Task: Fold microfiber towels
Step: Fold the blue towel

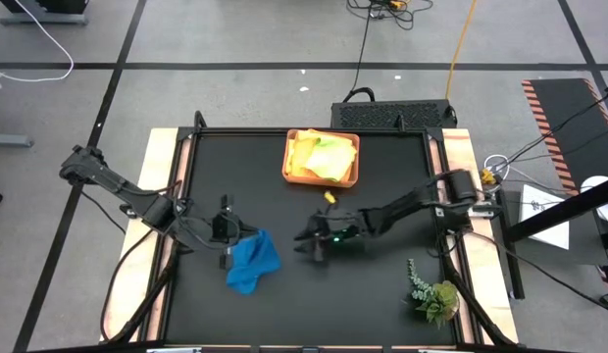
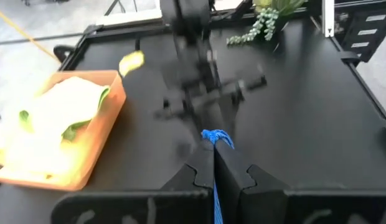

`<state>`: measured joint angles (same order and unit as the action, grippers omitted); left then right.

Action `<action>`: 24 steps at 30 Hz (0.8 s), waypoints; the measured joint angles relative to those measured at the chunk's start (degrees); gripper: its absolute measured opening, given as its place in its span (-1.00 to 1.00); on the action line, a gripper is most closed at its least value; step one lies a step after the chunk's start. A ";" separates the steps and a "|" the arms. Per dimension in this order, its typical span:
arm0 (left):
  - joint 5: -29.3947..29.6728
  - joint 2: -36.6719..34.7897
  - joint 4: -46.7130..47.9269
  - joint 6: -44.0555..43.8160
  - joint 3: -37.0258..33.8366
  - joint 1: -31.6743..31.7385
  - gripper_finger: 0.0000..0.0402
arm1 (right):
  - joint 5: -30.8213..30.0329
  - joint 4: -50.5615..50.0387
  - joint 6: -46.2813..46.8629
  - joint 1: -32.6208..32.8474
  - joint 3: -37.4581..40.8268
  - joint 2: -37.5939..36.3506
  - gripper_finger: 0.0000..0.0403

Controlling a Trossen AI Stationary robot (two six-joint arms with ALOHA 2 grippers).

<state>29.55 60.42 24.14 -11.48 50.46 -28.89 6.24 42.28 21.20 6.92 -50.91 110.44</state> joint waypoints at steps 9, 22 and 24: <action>0.43 -0.02 -1.64 2.20 0.00 0.12 -0.99 | 9.25 -0.47 3.12 -0.04 -13.09 11.40 0.04; 2.00 0.00 -1.70 2.35 0.00 0.12 -0.99 | 11.73 -1.33 5.17 2.98 -12.35 11.65 -0.02; 2.00 -0.01 -1.70 2.35 0.00 0.12 -0.99 | 9.43 -1.40 5.17 3.12 -12.35 11.65 -0.02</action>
<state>31.55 60.41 22.44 -9.13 50.46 -28.77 15.67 40.88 26.37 10.04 -63.26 122.08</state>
